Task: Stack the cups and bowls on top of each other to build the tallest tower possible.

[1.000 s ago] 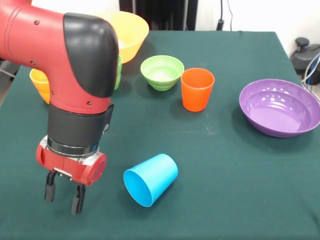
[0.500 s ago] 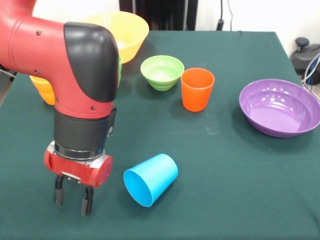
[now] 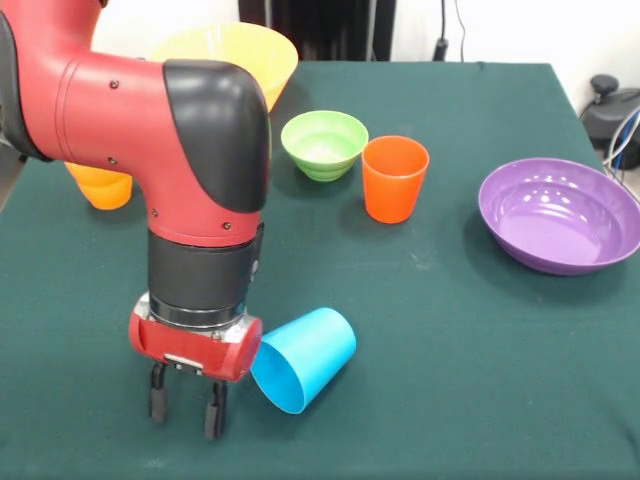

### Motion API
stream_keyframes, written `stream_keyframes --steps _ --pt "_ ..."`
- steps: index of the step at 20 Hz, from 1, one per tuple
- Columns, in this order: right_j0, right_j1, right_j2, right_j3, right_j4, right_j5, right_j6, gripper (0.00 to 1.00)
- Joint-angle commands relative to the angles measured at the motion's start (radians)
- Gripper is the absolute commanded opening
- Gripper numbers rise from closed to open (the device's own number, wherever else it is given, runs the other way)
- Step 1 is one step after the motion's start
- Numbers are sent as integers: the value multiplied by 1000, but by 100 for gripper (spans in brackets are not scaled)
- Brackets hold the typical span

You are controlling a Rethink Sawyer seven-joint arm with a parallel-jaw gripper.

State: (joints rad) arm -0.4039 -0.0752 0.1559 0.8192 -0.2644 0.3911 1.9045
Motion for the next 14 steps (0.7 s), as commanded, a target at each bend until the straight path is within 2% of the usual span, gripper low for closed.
stream_keyframes --steps 1,14 --pt "-31 -38 139 86 -88 51 -289 100" --pt "-53 -46 180 100 -109 64 -261 100"
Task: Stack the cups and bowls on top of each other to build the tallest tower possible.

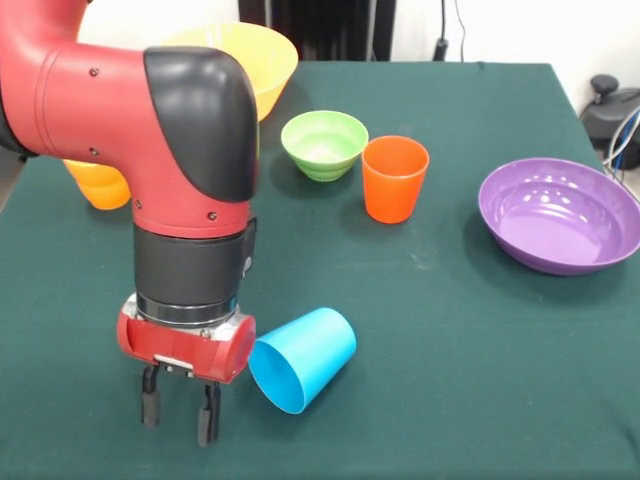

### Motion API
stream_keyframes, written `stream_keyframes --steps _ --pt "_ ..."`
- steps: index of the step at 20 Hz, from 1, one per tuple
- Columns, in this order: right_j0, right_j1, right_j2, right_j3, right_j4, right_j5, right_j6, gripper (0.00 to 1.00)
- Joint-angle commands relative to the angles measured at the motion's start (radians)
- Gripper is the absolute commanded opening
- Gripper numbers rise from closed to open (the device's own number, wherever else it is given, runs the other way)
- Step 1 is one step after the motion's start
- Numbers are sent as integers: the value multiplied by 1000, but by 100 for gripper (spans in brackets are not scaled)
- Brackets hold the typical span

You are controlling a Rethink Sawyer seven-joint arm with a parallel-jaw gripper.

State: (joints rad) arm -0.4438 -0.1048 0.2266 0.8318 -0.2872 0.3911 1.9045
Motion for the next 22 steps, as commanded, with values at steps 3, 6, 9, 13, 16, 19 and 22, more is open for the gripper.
stream_keyframes --steps 3,6,9,13,16,19,22 --pt "-13 -19 112 81 -94 73 -273 100" --pt "-16 -26 118 82 -90 109 -279 100" --pt "-19 -59 115 113 -73 162 -271 100" --pt "6 -77 79 134 -71 180 -210 100" --pt "28 -105 55 167 -68 185 -162 100" --pt "32 -153 50 235 -99 108 -160 100" --pt "49 -198 3 287 -121 68 -111 100"
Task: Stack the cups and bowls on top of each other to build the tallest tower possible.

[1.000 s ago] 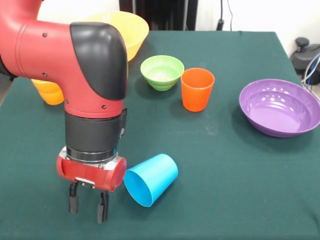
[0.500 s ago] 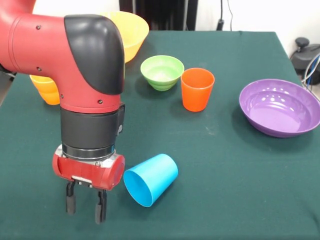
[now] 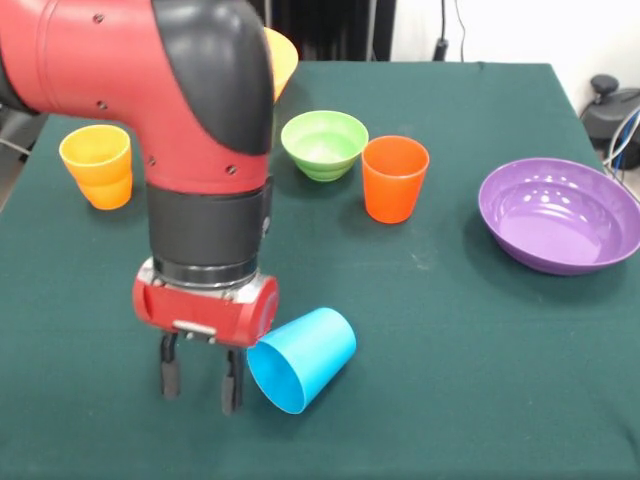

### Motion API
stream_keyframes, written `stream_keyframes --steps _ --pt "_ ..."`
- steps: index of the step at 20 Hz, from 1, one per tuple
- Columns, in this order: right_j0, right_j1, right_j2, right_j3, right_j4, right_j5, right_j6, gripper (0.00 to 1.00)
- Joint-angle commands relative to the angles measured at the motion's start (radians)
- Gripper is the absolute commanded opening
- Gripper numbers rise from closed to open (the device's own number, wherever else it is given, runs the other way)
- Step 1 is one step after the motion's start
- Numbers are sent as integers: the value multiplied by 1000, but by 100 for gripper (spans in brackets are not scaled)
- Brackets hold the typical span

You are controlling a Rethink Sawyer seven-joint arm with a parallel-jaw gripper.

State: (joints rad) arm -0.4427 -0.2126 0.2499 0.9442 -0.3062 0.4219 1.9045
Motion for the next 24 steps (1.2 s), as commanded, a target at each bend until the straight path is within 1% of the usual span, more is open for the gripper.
stream_keyframes --steps 1,2,3,4,5,6,7,8,11,12,14,16,17,18,19,22,24 --pt "58 -120 -47 208 -102 54 -86 100" --pt "58 -140 -54 231 -100 66 -81 100" --pt "54 -181 -55 274 -92 88 -83 100" --pt "51 -203 -53 298 -88 100 -88 100" --pt "46 -248 -50 343 -76 126 -95 100" --pt "44 -270 -47 364 -69 138 -96 100" --pt "47 -307 -50 391 -52 176 -92 100" --pt "51 -327 -54 402 -45 196 -90 100" --pt "101 -395 -94 413 -20 310 -52 100" --pt "106 -410 -95 417 -15 327 -46 100" --pt "110 -447 -91 430 0 368 -43 100" --pt "93 -488 -73 458 10 395 -71 100" --pt "74 -518 -58 501 19 403 -94 100" --pt "69 -537 -58 525 22 405 -95 100" --pt "70 -567 -69 566 10 394 -101 100" --pt "50 -603 -52 663 3 317 -96 100" --pt "70 -604 -67 704 -29 256 -60 100"
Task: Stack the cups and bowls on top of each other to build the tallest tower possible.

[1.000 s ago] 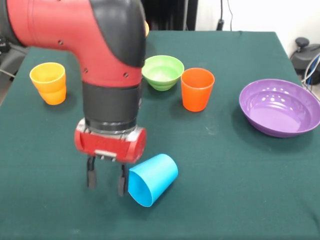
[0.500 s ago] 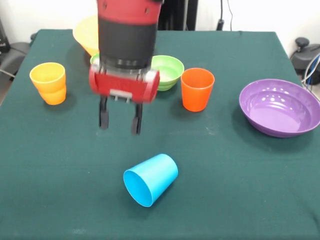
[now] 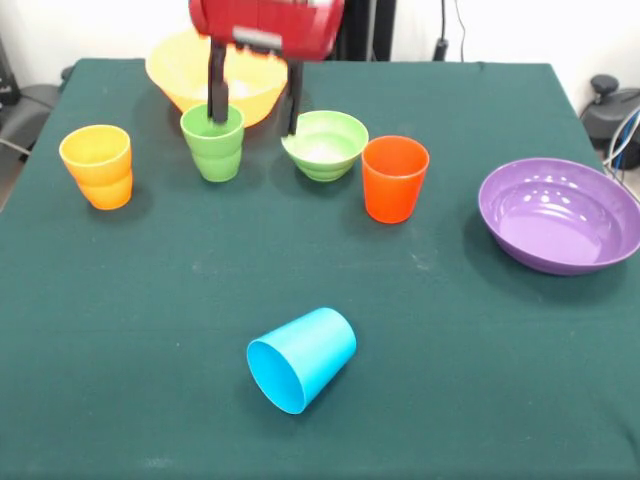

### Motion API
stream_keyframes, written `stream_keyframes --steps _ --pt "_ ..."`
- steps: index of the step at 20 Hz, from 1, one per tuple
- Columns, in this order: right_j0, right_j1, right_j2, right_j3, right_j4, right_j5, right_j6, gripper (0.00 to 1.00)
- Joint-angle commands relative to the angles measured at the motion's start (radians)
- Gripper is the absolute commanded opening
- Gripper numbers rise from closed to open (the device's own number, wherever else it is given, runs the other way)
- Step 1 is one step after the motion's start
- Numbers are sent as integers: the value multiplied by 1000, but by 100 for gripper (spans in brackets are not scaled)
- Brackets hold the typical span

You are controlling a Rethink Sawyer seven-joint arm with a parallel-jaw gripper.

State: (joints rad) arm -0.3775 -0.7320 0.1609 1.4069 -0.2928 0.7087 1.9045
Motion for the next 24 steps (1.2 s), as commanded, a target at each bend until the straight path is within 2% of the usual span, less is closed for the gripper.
stream_keyframes --steps 1,3,6,9,14,17,24 --pt "15 -78 14 252 -64 -68 -42 100" --pt "40 -64 -9 271 -116 -152 -5 100" --pt "78 -49 -42 276 -162 -221 26 100" --pt "142 -19 -102 246 -222 -271 64 100" --pt "142 21 -111 265 -162 -308 112 100" --pt "103 41 -74 297 -84 -322 133 100" --pt "65 48 -23 344 -5 -385 138 100"
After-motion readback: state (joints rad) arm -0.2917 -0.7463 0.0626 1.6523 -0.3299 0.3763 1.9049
